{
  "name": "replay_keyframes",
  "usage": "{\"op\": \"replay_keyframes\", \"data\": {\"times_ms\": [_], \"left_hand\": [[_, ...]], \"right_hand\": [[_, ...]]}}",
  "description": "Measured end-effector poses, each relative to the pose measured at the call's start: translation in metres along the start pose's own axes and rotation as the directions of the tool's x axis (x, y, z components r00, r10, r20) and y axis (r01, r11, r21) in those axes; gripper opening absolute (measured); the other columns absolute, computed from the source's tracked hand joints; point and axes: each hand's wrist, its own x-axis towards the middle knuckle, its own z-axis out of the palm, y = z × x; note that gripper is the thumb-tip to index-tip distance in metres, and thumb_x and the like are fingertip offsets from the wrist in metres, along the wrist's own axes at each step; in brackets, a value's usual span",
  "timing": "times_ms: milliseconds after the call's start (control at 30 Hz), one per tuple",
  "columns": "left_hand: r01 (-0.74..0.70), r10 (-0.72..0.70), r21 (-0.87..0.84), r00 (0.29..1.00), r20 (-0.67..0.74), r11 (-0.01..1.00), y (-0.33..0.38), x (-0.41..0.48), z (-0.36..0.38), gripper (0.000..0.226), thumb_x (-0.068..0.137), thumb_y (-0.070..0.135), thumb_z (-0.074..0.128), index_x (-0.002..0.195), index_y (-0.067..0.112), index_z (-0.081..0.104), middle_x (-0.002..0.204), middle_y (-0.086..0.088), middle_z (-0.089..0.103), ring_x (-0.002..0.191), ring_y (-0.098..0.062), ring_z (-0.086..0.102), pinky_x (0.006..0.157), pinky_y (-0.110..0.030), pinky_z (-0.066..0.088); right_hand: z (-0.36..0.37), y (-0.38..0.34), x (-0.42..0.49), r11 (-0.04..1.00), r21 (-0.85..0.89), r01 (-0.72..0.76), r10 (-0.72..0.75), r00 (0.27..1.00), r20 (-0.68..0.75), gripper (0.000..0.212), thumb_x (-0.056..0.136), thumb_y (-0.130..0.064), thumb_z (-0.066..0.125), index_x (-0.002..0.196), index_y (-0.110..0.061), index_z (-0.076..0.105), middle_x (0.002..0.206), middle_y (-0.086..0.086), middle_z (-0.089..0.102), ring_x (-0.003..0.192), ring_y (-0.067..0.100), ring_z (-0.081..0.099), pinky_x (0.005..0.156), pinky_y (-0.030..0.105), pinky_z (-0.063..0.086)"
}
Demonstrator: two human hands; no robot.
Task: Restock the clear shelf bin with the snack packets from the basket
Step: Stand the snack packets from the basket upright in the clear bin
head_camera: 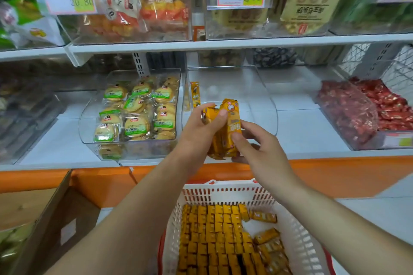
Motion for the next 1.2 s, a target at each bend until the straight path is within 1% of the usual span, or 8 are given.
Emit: {"op": "replay_keyframes", "data": {"times_ms": [167,300,400,500,633,800,1000,1200], "left_hand": [[-0.014,0.014,0.021,1.0,-0.001,1.0,-0.006,0.005,-0.001,0.044,0.095,0.021,0.07,0.135,0.028,0.052,0.115,-0.01,0.073,0.103,-0.031,0.073,0.076,-0.049,0.062],[-0.031,0.033,0.023,0.998,-0.05,0.999,-0.009,0.012,-0.002,0.045,0.093,0.02,0.074,0.133,0.024,0.054,0.11,-0.007,0.076,0.098,-0.027,0.076,0.077,-0.047,0.063],[-0.029,0.028,-0.014,0.996,-0.087,0.999,-0.006,0.018,-0.009,0.037,0.092,0.018,0.075,0.124,0.028,0.059,0.099,-0.002,0.079,0.091,-0.026,0.078,0.062,-0.04,0.061],[-0.025,0.024,-0.006,0.992,-0.12,1.0,-0.003,0.023,-0.019,0.035,0.09,0.017,0.077,0.12,0.028,0.061,0.105,-0.007,0.077,0.091,-0.029,0.077,0.066,-0.047,0.063],[-0.038,0.048,0.061,0.984,-0.17,0.997,0.002,0.027,-0.038,0.038,0.09,0.019,0.077,0.123,0.028,0.061,0.111,-0.006,0.073,0.093,-0.025,0.076,0.073,-0.052,0.064],[-0.126,0.176,0.184,0.941,-0.289,0.975,0.005,0.034,-0.066,0.036,0.089,0.019,0.077,0.119,0.031,0.061,0.098,0.003,0.073,0.077,-0.009,0.075,0.056,-0.029,0.061],[-0.146,0.214,0.22,0.919,-0.33,0.965,0.005,0.038,-0.088,0.034,0.086,0.023,0.08,0.111,0.037,0.061,0.096,-0.003,0.071,0.085,-0.02,0.074,0.066,-0.042,0.065],[-0.128,0.208,0.257,0.927,-0.313,0.958,-0.002,0.044,-0.106,0.037,0.085,0.028,0.08,0.116,0.037,0.061,0.093,0.007,0.075,0.083,-0.013,0.075,0.068,-0.037,0.065]], "right_hand": [[-0.004,0.001,0.002,0.998,0.069,-0.004,0.008,0.998,-0.06,0.025,0.097,-0.029,0.061,0.121,-0.023,0.068,0.104,-0.002,0.073,0.094,0.015,0.073,0.071,0.035,0.063],[-0.002,0.002,0.006,0.995,0.096,-0.027,0.033,0.997,-0.069,0.028,0.098,-0.032,0.059,0.124,-0.023,0.064,0.108,0.002,0.072,0.094,0.016,0.073,0.071,0.034,0.063],[0.0,0.001,0.011,0.978,0.2,-0.055,0.074,0.994,-0.086,0.024,0.098,-0.032,0.06,0.121,-0.024,0.061,0.106,0.004,0.072,0.087,0.018,0.075,0.065,0.032,0.062],[-0.003,0.0,0.02,0.965,0.253,-0.069,0.117,0.977,-0.179,0.018,0.096,-0.028,0.063,0.114,-0.031,0.063,0.101,0.004,0.068,0.073,0.018,0.074,0.051,0.028,0.054],[-0.013,-0.001,0.045,0.988,0.155,-0.019,0.06,0.963,-0.264,0.031,0.088,-0.017,0.073,0.113,-0.032,0.064,0.099,0.002,0.065,0.065,0.007,0.065,0.053,0.022,0.051],[-0.003,0.003,0.116,0.992,-0.111,0.054,-0.08,0.966,-0.246,0.045,0.077,-0.015,0.085,0.109,-0.021,0.054,0.098,0.004,0.067,0.072,0.018,0.066,0.067,0.034,0.056],[0.03,0.022,0.223,0.757,-0.62,0.206,-0.24,0.97,0.031,0.037,0.082,-0.014,0.077,0.117,-0.01,0.065,0.105,0.006,0.067,0.092,0.025,0.061,0.077,0.024,0.041],[0.056,0.04,0.291,0.659,-0.735,0.159,-0.162,0.984,0.067,0.028,0.089,-0.009,0.068,0.116,-0.011,0.068,0.12,0.016,0.067,0.11,0.035,0.062,0.091,0.033,0.047]]}}
